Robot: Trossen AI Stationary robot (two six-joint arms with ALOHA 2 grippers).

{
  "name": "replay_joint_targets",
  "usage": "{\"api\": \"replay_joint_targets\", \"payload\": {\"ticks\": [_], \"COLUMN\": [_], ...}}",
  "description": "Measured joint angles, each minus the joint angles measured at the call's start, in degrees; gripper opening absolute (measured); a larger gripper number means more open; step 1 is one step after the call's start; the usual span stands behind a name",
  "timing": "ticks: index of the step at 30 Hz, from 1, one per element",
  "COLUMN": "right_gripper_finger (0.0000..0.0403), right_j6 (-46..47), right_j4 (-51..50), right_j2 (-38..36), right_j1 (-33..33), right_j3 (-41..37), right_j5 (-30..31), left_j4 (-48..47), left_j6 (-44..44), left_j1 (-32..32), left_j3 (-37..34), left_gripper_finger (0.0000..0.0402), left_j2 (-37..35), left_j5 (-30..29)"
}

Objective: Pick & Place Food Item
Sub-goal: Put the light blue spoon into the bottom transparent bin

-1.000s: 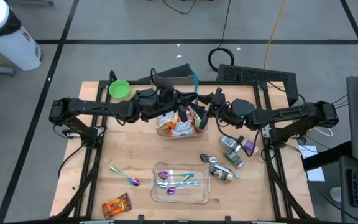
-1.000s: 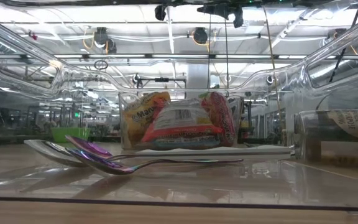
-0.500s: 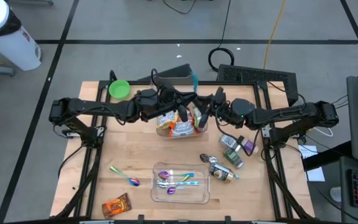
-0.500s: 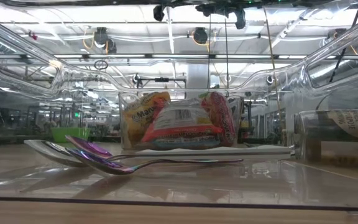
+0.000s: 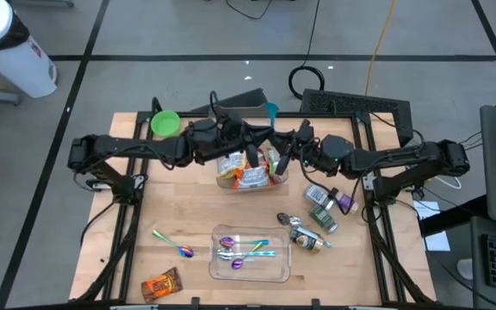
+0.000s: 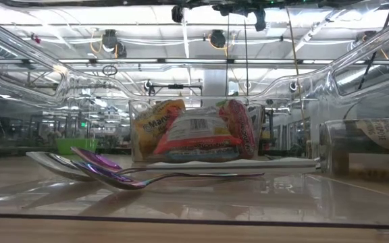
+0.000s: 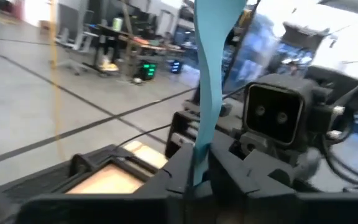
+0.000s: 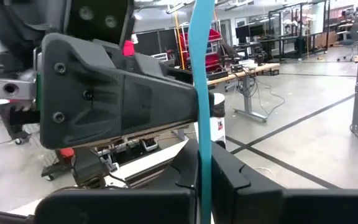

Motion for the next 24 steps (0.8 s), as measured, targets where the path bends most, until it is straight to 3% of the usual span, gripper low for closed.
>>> {"api": "replay_joint_targets", "payload": {"ticks": [6, 13, 20, 24], "right_gripper_finger": [0.0002, 0.0001, 0.0001, 0.0001], "right_j6": [5.74, 8.67, 11.04, 15.65], "right_j4": [-2.51, -10.71, -9.93, -9.38], "right_j2": [-1.89, -7.16, -11.64, -12.76], "right_j1": [-2.28, -5.28, -6.20, -5.34], "right_j3": [-0.07, -0.04, -0.04, 0.14], "right_j5": [-9.02, -14.11, -26.72, -30.87], "left_j4": [2.10, -6.34, -26.86, -33.82], "left_j6": [-2.06, -2.60, 1.85, 1.91], "left_j1": [3.02, 7.53, 8.53, 6.71], "left_j3": [-0.04, -0.02, 0.02, 0.02], "left_gripper_finger": [0.0131, 0.0176, 0.0171, 0.0161], "left_j2": [-1.84, -11.25, -23.26, -28.81], "left_j5": [11.18, 25.95, 25.07, 23.78]}}
